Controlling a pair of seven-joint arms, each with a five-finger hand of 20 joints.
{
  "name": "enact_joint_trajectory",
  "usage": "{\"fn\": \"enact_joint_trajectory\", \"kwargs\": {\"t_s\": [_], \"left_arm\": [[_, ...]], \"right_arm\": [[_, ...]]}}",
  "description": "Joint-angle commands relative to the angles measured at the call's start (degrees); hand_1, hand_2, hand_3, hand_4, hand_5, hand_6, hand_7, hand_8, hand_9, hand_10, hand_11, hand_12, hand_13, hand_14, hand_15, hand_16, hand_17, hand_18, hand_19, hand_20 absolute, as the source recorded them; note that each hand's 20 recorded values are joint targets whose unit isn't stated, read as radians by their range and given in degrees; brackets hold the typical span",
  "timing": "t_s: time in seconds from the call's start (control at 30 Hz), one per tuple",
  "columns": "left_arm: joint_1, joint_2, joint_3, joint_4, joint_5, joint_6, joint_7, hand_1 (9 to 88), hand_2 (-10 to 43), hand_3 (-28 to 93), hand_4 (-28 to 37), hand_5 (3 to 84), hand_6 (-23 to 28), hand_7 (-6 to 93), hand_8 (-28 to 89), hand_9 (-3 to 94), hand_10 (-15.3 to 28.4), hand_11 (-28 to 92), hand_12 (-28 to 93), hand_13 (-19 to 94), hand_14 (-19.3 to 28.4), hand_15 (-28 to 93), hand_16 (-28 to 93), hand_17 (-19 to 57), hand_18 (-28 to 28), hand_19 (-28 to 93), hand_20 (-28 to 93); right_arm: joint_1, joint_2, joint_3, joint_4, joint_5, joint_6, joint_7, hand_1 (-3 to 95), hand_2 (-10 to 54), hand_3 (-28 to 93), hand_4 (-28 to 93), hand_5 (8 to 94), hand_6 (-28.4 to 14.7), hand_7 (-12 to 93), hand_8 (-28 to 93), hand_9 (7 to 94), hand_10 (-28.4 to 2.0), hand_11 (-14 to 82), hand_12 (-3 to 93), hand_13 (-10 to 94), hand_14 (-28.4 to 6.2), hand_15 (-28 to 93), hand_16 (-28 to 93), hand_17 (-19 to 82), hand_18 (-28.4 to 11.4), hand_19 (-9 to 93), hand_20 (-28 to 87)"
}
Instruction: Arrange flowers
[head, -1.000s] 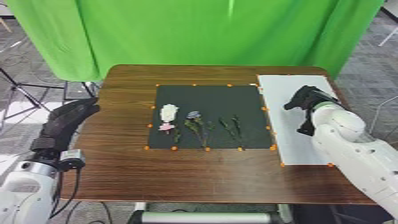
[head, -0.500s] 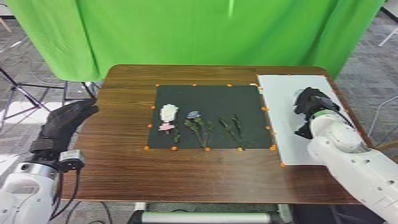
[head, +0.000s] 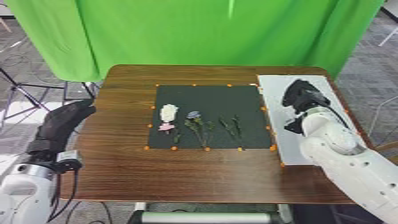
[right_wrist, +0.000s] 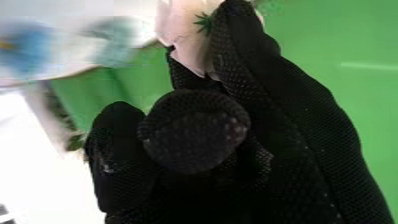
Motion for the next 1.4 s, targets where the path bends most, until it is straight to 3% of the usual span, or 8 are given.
{"fn": "enact_joint_trajectory", "kwargs": {"t_s": [0.03, 0.37, 0.43, 0.53, 0.93, 1.1, 1.2, 1.4], "left_arm": [[0.09, 0.05, -0.34, -0.18, -0.05, -0.01, -1.18, 30.0, 1.1, 61, -16.3, 45.7, 3.3, 14.3, -8, 44.8, 13.8, 18, 9, 31, 15.1, 8, 0, 4.0, 8.4, 3, 13], [-2.41, 0.70, 1.31, 0.68, -0.08, -1.14, -2.06, 29.4, 1.5, 61, -16.8, 45.9, 3.2, 14.3, -8, 44.8, 13.8, 18, 9, 31, 15.1, 8, 0, 3.6, 8.5, 3, 13], [-2.18, 0.74, 1.13, 0.64, 0.20, -1.46, -2.20, 29.4, 1.6, 61, -16.9, 45.9, 3.2, 14.4, -8, 44.7, 13.8, 18, 9, 31, 15.1, 8, 0, 3.6, 8.5, 3, 13], [-1.04, 0.59, 0.47, 0.22, -0.25, -0.77, -2.17, 29.1, 1.6, 61, -17.0, 46.1, 3.3, 14.2, -8, 44.7, 13.8, 18, 9, 31, 15.1, 8, 1, 3.5, 8.5, 3, 13], [-1.59, 0.55, 0.91, 0.58, -0.09, -1.49, -2.29, 28.8, 1.7, 61, -17.0, 46.3, 3.2, 14.1, -7, 44.7, 13.8, 18, 10, 31, 15.1, 8, 1, 3.4, 8.6, 3, 13], [-1.86, 0.80, 1.11, 0.74, -0.13, -1.81, -2.33, 28.9, 1.7, 61, -17.0, 46.3, 3.2, 14.2, -7, 44.7, 13.9, 18, 10, 31, 15.1, 8, 1, 3.4, 8.6, 3, 13], [-2.13, 0.84, 0.55, 1.04, 0.25, -3.77, -2.48, 28.3, 1.2, 62, -16.6, 46.3, 3.2, 14.1, -7, 44.5, 13.9, 18, 10, 31, 15.2, 8, 1, 3.4, 8.6, 3, 13], [-1.73, 0.87, 0.05, 0.88, 0.21, -4.32, -2.31, 27.3, -1.4, 62, -15.9, 46.0, 3.2, 13.8, -7, 44.1, 13.8, 17, 10, 30, 15.1, 8, 1, 3.1, 8.8, 3, 13]], "right_arm": [[10.77, -10.37, -9.24, -1.64, 3.15, -1.73, -3.27, 67.8, -9.5, 56, -16, 77.6, -1.0, 22, 7, 85.8, -11.6, 5.2, 33.8, 94, 0.4, 56, 26, 65, -9.9, 93, 48], [13.14, -21.10, -14.04, 4.21, 2.37, -3.59, -3.84, 67.4, -9.5, 56, -16, 77.7, -0.8, 23, 7, 85.9, -11.7, 5.1, 34.0, 94, 0.4, 57, 26, 65, -9.9, 93, 49], [12.61, -21.47, -14.55, 4.64, 1.69, -3.14, -3.97, 67.3, -9.5, 56, -16, 77.7, -0.7, 23, 7, 86.0, -11.7, 5.2, 34.1, 94, 0.4, 57, 26, 66, -10.0, 93, 49], [11.57, -22.47, -14.28, 5.53, 0.56, -3.55, -4.28, 67.2, -9.5, 56, -16, 77.8, -0.8, 23, 7, 86.1, -11.7, 5.1, 34.1, 94, 0.4, 57, 26, 66, -10.1, 93, 50], [9.76, -22.06, -17.14, 7.74, -4.97, 5.32, -6.40, 66.5, -9.5, 57, -16, 77.3, -0.1, 24, 6, 85.8, -11.9, 4.9, 34.2, 94, 0.3, 58, 26, 65, -10.6, 93, 51], [8.98, -21.37, -17.38, 6.49, -4.88, 5.07, -5.84, 66.3, -9.5, 57, -16, 77.2, 0.1, 24, 6, 85.5, -12.1, 4.7, 34.0, 94, 0.2, 58, 26, 65, -10.8, 93, 52], [8.26, -20.80, -16.91, 5.12, -3.06, 3.32, -5.27, 65.4, -9.5, 57, -16, 76.8, 0.3, 25, 6, 85.2, -12.0, 4.2, 33.4, 94, 0.1, 58, 26, 65, -10.9, 93, 52], [8.64, -19.55, -17.43, 4.23, -2.55, 1.43, -4.70, 63.7, -9.5, 57, -15, 76.5, 0.0, 24, 5, 84.4, -12.4, 3.7, 32.2, 94, -0.3, 57, 26, 65, -11.1, 93, 52]]}}
